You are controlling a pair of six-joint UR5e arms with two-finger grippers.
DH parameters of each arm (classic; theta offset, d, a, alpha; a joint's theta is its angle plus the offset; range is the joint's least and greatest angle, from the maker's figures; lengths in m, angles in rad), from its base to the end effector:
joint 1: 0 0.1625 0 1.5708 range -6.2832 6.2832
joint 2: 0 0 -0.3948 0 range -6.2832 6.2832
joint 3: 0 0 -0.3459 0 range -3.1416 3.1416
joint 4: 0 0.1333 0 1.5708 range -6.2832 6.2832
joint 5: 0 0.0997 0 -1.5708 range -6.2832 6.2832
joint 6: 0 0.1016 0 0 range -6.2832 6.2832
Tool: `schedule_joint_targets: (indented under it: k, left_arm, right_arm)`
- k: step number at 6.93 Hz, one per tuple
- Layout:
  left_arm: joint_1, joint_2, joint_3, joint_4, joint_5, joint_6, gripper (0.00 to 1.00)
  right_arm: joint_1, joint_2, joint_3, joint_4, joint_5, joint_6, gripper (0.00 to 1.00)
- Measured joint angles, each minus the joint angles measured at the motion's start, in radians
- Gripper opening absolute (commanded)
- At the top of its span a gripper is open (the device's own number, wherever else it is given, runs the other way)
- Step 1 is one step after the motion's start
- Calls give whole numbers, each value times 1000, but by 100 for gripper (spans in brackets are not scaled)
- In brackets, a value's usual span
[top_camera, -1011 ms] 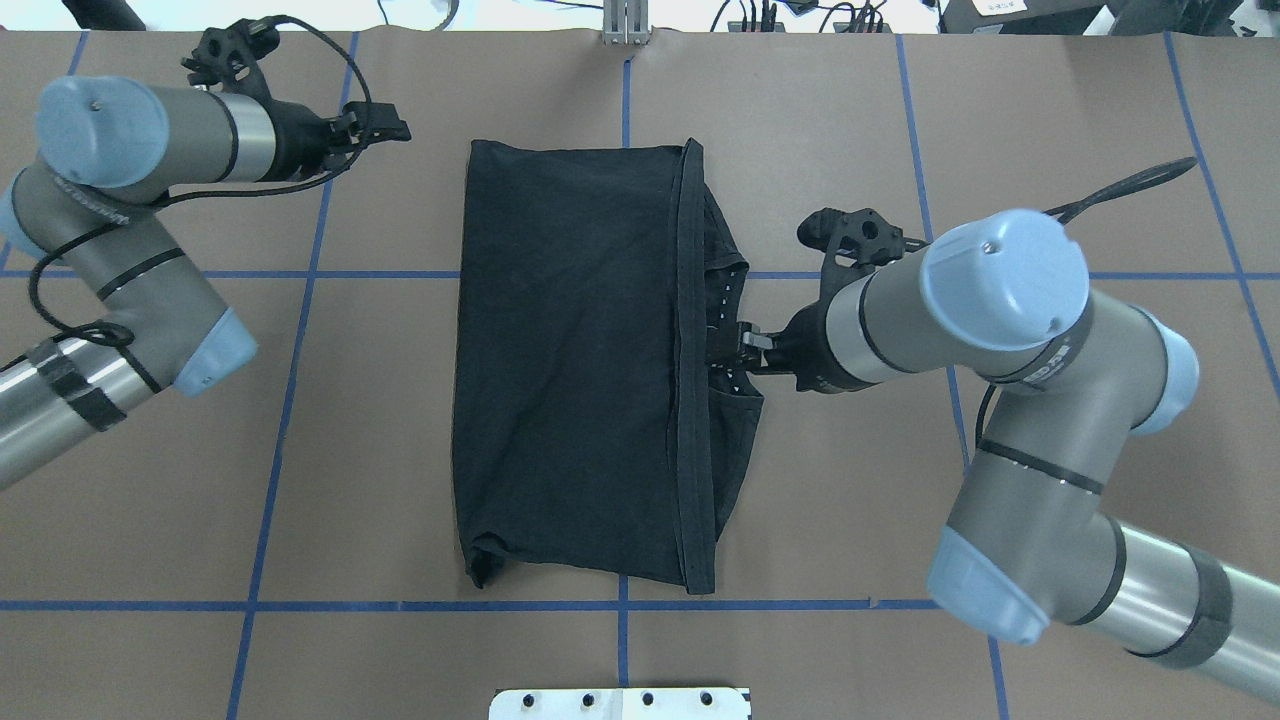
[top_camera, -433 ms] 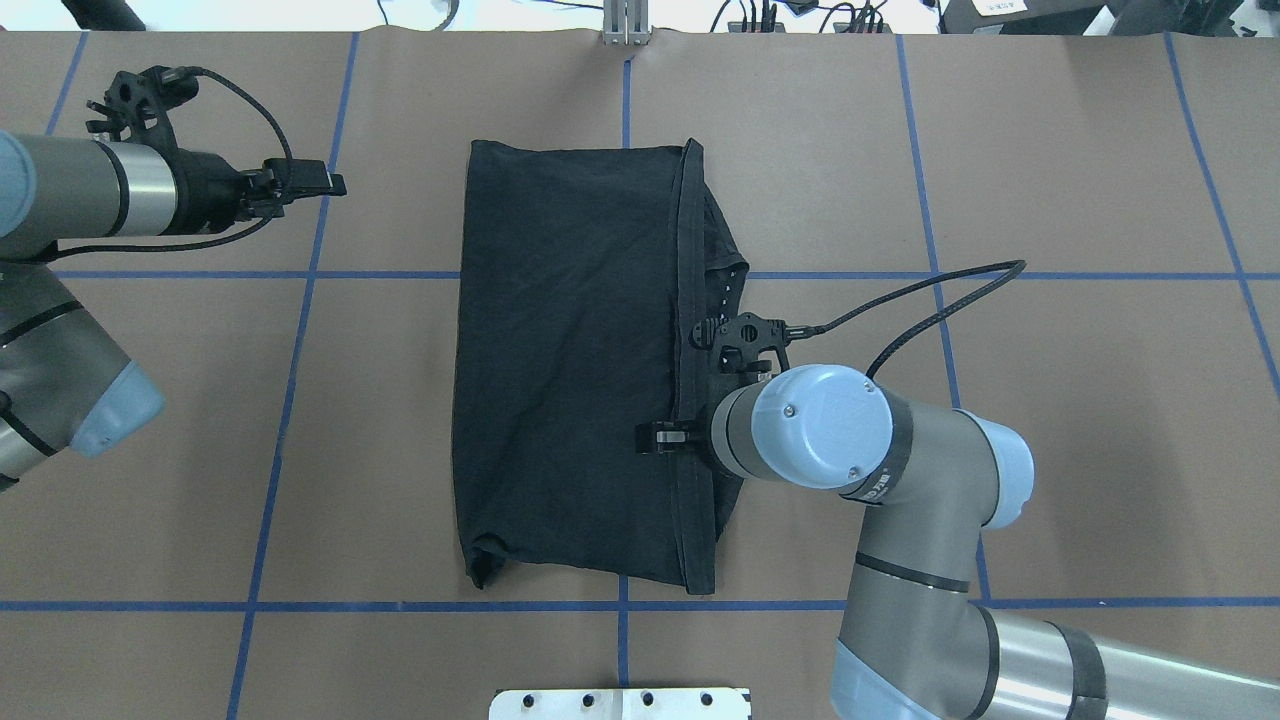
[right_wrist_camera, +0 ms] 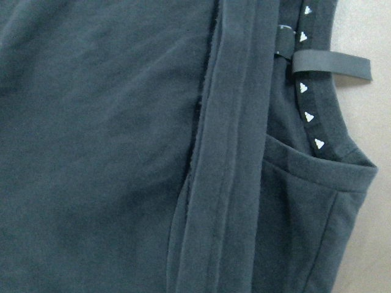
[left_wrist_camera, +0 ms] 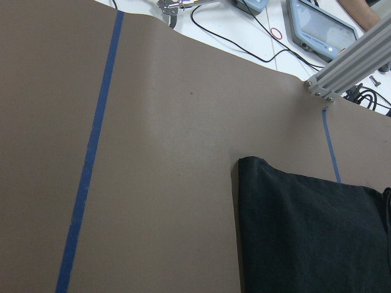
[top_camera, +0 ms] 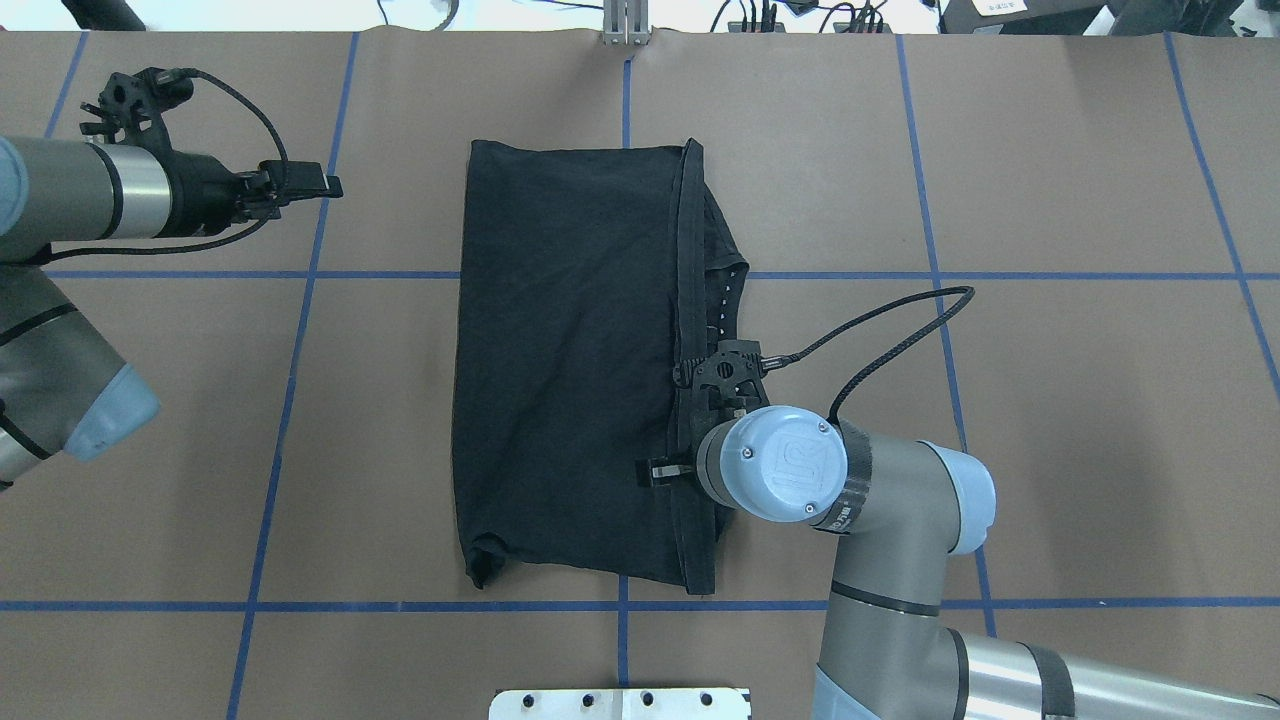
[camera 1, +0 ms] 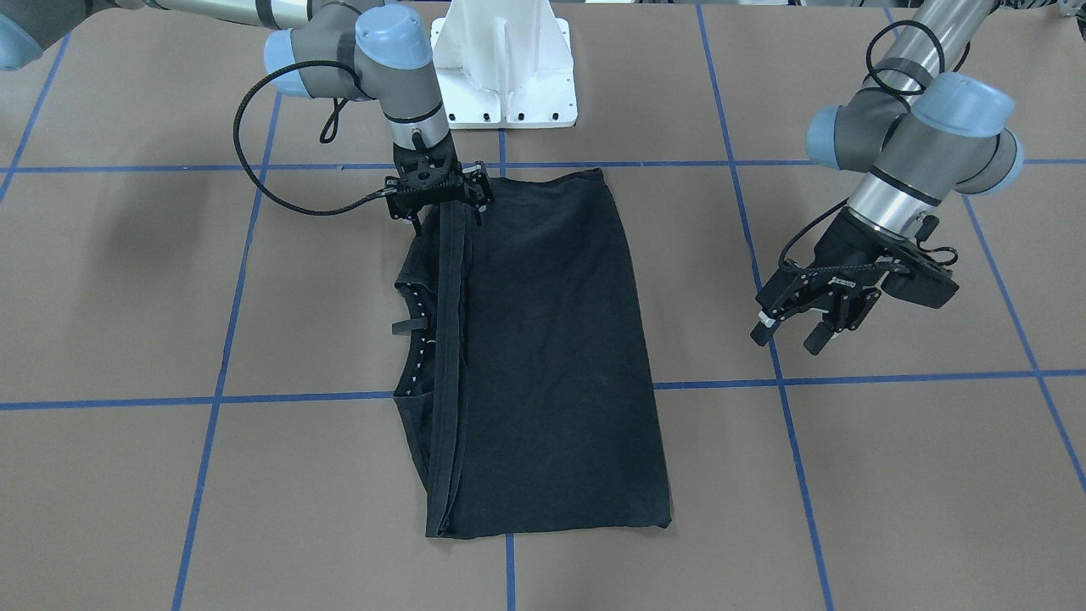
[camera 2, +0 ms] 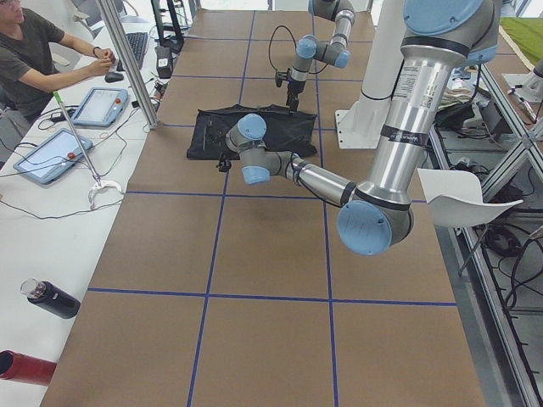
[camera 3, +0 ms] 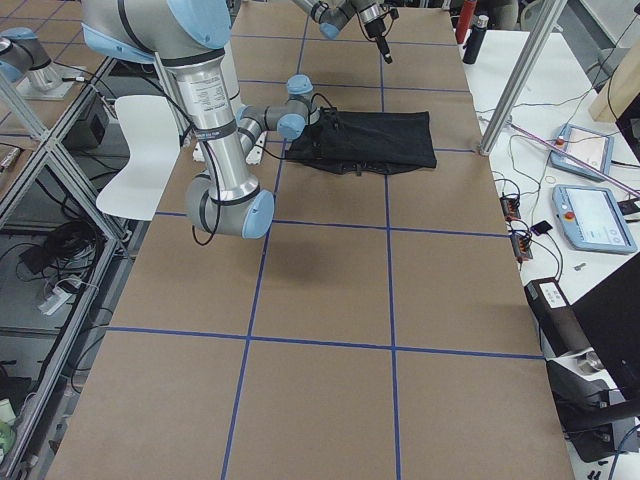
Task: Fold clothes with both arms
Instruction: 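Press the right gripper along the folded edge near the hem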
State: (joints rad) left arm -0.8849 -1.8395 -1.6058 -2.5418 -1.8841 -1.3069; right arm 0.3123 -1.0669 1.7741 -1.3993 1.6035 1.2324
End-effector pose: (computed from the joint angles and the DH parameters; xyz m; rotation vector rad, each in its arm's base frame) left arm 0.2735 -0.4952 0.3725 0.4619 1.2116 -0.3326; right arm -0.5266 -0.3066 0.2715 0.2519 -0.8423 -0.0388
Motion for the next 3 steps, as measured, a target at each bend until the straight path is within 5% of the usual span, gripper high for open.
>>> schedule_joint_targets:
  k: [3]
  left_arm:
    - [2, 0, 2, -2, 0, 0, 100]
  right_arm:
    - [-6, 12, -5, -70, 1, -40, 100]
